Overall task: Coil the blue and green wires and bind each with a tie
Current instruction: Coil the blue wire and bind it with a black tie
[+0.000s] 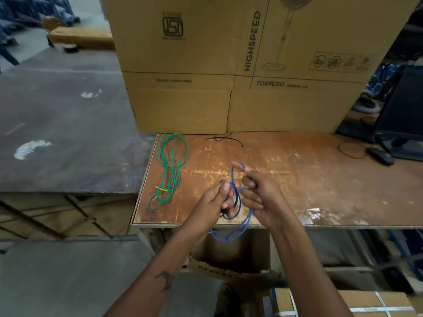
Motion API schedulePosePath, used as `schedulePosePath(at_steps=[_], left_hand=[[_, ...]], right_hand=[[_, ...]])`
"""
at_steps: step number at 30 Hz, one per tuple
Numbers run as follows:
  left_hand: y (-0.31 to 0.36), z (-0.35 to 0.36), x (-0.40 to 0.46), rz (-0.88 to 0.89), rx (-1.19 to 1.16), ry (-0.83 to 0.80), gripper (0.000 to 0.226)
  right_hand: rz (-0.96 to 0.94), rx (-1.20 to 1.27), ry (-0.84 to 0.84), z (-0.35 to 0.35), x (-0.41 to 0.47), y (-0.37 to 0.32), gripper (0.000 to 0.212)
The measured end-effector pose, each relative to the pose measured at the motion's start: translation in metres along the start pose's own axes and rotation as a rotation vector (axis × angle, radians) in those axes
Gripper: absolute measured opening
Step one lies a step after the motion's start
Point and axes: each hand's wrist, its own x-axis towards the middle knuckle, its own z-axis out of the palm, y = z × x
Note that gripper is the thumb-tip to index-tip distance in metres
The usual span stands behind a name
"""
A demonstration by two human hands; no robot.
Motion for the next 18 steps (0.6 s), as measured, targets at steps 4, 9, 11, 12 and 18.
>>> schedulePosePath(at_steps=[4, 9, 11, 12, 18], left_hand=[[-0.016, 0.008, 0.028, -0.024, 0.227, -0.027, 0.030], [-0.014, 0.037, 0.069, -0.027, 0.122, 0.244, 0.033], [-0.006, 0.049, 0.084, -0.031, 0.031, 0.351, 0.036], [-0.002, 0.052, 0.089, -0.061, -0.035, 0.376, 0.036], [0.003, 0.065, 0.101, -0.352, -0.592, 0.278, 0.031]], right_hand=[[-0.134, -0.054, -0.012, -0.009, 0.029, -0.053, 0.039], [-0.269, -0.355, -0.183, -0.004, 0.028, -0.070, 0.035], [-0.303, -0.485, -0.218, -0.011, 0.029, -0.053, 0.034], [-0.335, -0.580, -0.219, -0.015, 0.028, -0.043, 0.033], [-0.401, -0.829, -0.097, -0.043, 0.033, -0.012, 0.029]])
